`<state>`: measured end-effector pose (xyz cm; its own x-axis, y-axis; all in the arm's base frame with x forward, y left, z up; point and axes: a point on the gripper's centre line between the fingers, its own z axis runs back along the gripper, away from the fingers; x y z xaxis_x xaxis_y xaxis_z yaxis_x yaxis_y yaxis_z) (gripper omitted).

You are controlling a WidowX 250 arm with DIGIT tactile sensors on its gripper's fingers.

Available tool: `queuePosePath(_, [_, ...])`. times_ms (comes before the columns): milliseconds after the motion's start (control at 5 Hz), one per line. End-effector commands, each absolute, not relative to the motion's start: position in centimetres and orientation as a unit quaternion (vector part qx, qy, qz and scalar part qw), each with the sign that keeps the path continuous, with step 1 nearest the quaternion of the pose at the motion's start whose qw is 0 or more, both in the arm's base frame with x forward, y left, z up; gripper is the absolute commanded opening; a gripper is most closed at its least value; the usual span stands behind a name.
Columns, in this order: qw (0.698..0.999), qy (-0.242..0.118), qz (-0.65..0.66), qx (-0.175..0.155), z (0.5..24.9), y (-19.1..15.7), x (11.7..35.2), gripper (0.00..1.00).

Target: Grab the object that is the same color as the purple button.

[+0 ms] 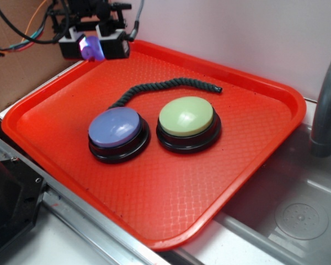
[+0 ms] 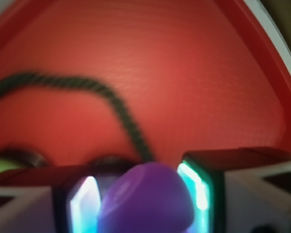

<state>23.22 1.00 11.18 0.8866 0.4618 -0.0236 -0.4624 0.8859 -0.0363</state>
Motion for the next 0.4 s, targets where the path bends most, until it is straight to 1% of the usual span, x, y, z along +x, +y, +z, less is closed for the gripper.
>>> queuePosePath(0, [0.995, -0.038, 0.089, -0.017, 13.70, -0.63, 20.26, 0.00])
queuePosePath(200, [0.995, -0.052, 0.079, -0.007, 13.73, -1.16, 19.76, 0.00])
